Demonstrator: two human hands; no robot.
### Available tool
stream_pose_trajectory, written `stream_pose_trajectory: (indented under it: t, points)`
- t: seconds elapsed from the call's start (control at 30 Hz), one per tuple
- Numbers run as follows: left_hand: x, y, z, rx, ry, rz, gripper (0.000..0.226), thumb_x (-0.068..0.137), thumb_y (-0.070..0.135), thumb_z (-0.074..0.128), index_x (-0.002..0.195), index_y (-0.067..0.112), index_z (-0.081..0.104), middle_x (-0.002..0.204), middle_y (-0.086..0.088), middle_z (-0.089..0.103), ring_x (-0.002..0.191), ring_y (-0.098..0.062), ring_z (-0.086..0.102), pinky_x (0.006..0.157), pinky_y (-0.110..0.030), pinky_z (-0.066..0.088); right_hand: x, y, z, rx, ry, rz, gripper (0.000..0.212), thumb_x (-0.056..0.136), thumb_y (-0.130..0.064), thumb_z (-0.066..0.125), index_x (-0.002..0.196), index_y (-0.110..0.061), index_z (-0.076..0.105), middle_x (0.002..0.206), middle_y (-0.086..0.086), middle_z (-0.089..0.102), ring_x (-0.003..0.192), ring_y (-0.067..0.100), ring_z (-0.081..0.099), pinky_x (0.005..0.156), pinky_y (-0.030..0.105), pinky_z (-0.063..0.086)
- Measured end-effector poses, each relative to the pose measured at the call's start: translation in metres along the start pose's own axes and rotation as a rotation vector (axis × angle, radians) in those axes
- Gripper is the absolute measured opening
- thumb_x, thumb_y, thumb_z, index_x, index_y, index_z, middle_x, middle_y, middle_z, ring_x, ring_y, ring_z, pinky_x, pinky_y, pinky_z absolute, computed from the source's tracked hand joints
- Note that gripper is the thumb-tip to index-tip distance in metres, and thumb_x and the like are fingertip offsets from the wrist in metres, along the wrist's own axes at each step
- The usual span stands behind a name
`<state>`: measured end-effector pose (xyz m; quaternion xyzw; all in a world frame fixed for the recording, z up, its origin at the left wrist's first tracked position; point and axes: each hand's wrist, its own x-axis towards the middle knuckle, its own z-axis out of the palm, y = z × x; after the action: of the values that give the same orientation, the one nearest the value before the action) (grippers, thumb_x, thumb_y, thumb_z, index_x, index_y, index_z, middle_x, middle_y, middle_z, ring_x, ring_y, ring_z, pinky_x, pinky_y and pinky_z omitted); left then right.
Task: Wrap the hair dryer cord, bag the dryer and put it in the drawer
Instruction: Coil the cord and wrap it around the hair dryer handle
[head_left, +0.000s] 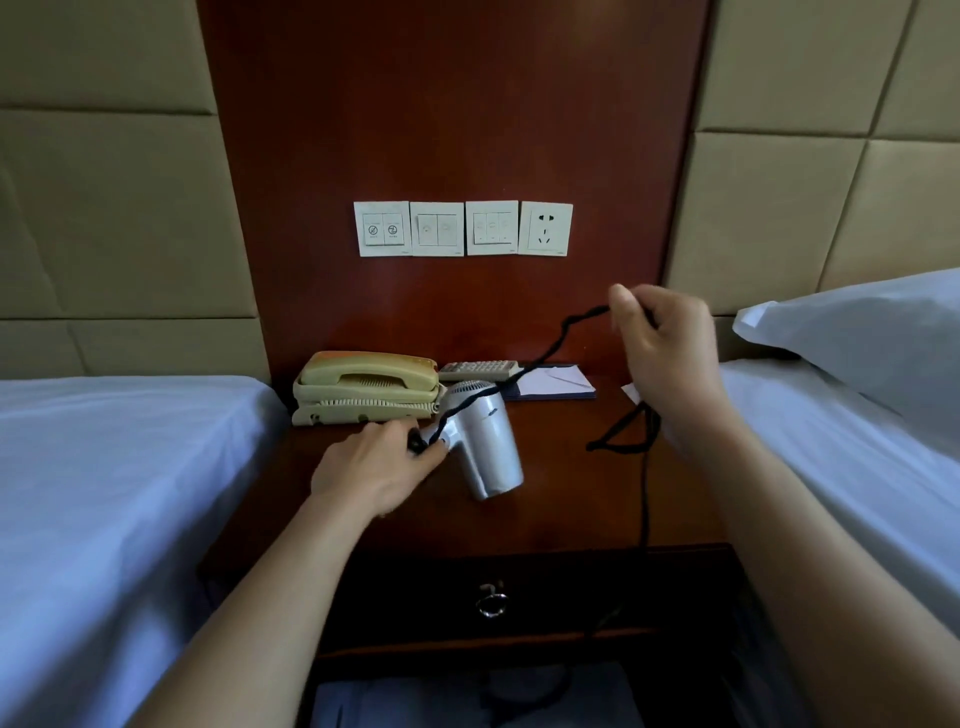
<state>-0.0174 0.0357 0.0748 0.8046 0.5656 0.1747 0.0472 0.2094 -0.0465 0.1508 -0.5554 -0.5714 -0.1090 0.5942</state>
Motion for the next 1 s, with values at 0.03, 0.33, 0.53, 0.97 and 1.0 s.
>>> stream_pose_trajectory:
  t: [0.03, 0.33, 0.53, 0.97, 1.0]
  points:
    - [-0.001, -0.002, -0.006, -0.058, -0.053, 0.030, 0.041, 0.085, 0.064, 0.039, 0.091, 0.026, 0.054, 0.078, -0.001, 0.064, 0.053, -0.024, 0.065, 0.067, -0.034, 0.051, 0.000, 0.011, 0.000, -0.021, 0.014, 0.031, 0.046, 0.096, -0.023, 0.046, 0.054, -0.009, 0.034, 0.047, -0.004, 0.026, 0.043, 0.007, 0.024, 0.042, 0.019, 0.019]
    - [-0.015, 0.017, -0.017, -0.726, -0.587, 0.151, 0.031, 0.090, 0.037, 0.046, 0.077, 0.008, 0.051, 0.050, -0.015, 0.053, 0.035, -0.023, 0.046, 0.034, -0.023, 0.040, -0.006, 0.070, 0.008, -0.095, 0.026, 0.190, 0.046, 0.097, -0.022, 0.046, 0.057, 0.000, 0.037, 0.056, 0.010, 0.029, 0.055, 0.016, 0.025, 0.051, 0.031, 0.015]
    - [-0.011, 0.020, -0.017, -1.067, -0.726, 0.184, 0.051, 0.085, 0.044, 0.034, 0.083, -0.003, 0.056, 0.044, -0.010, 0.051, 0.028, -0.018, 0.044, 0.034, -0.018, 0.034, -0.028, 0.103, 0.023, -0.193, -0.251, 0.327, 0.044, 0.094, -0.022, 0.050, 0.056, -0.001, 0.046, 0.057, 0.015, 0.044, 0.057, 0.021, 0.040, 0.057, 0.033, 0.029]
    - [0.018, 0.001, 0.004, -1.542, -0.353, -0.202, 0.059, 0.093, 0.060, 0.029, 0.078, 0.010, 0.058, 0.046, -0.003, 0.053, 0.030, -0.013, 0.044, 0.038, -0.020, 0.040, -0.041, 0.048, 0.022, -0.292, -0.963, 0.120, 0.034, 0.093, -0.032, 0.054, 0.069, -0.011, 0.066, 0.057, -0.009, 0.053, 0.048, -0.001, 0.046, 0.050, 0.012, 0.036]
    - [0.019, 0.001, 0.006, -1.526, -0.322, -0.231, 0.060, 0.092, 0.061, 0.030, 0.079, 0.010, 0.059, 0.047, -0.003, 0.054, 0.031, -0.013, 0.046, 0.037, -0.020, 0.041, -0.042, 0.041, 0.020, -0.311, -1.018, 0.084, 0.030, 0.093, -0.031, 0.054, 0.072, -0.015, 0.067, 0.063, -0.011, 0.057, 0.055, -0.001, 0.050, 0.054, 0.012, 0.038]
